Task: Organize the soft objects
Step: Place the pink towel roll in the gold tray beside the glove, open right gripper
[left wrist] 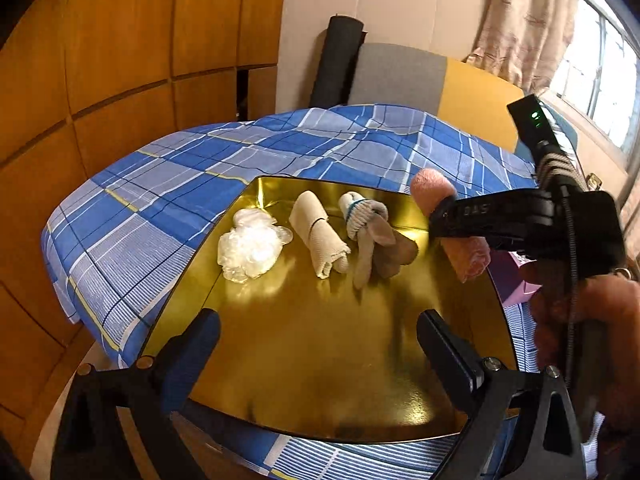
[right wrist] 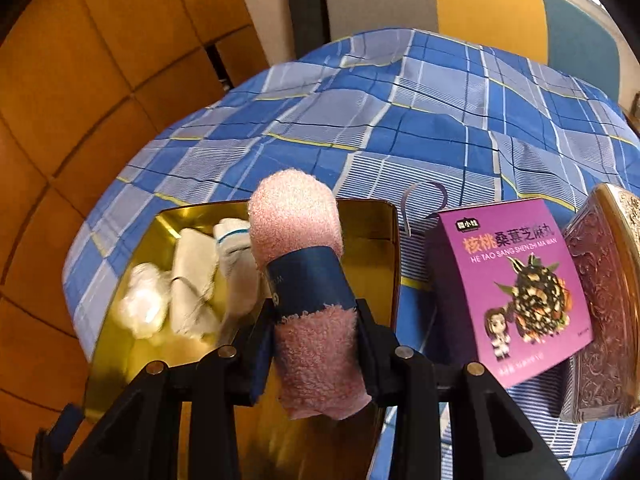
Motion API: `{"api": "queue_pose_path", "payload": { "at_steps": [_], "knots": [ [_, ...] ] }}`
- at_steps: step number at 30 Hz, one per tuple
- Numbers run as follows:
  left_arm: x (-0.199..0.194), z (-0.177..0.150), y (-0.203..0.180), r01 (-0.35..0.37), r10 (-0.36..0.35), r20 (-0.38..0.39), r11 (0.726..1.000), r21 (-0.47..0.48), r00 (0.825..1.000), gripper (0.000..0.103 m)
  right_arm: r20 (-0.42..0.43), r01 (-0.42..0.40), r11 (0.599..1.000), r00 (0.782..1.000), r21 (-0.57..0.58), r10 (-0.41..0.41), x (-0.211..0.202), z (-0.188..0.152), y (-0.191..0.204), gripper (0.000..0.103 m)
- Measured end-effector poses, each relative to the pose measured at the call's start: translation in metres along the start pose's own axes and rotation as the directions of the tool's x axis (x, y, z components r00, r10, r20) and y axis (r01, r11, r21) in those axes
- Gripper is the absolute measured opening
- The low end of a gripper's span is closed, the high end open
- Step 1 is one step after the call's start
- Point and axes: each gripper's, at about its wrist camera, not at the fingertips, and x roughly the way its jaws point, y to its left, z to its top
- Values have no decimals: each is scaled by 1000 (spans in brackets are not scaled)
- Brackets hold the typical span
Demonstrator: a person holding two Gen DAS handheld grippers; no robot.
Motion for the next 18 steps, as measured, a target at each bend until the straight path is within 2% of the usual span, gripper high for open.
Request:
{"api": "queue_pose_path", "payload": {
  "at_steps": [4,8,14,18],
  "knots": [
    [2,0,3,-6,6,-7,1000,-10,1000,99,-2,59,998,998,18,-59,15,6,3,41],
    [4,-1,3,-4,4,-14,1000,-14,1000,99,-15,78,997,997,7,-78,21,9,1,41],
    [7,-7,-5,27,-27,-30,1000,7,999,99,83,-17,1000,996,-7,17,-27,-5,-11,41],
    [4,-10,-15,80,-79,-33,996,34,996,99,125,-50,999,991,-7,50,-60,-21,-22,41]
  ]
}}
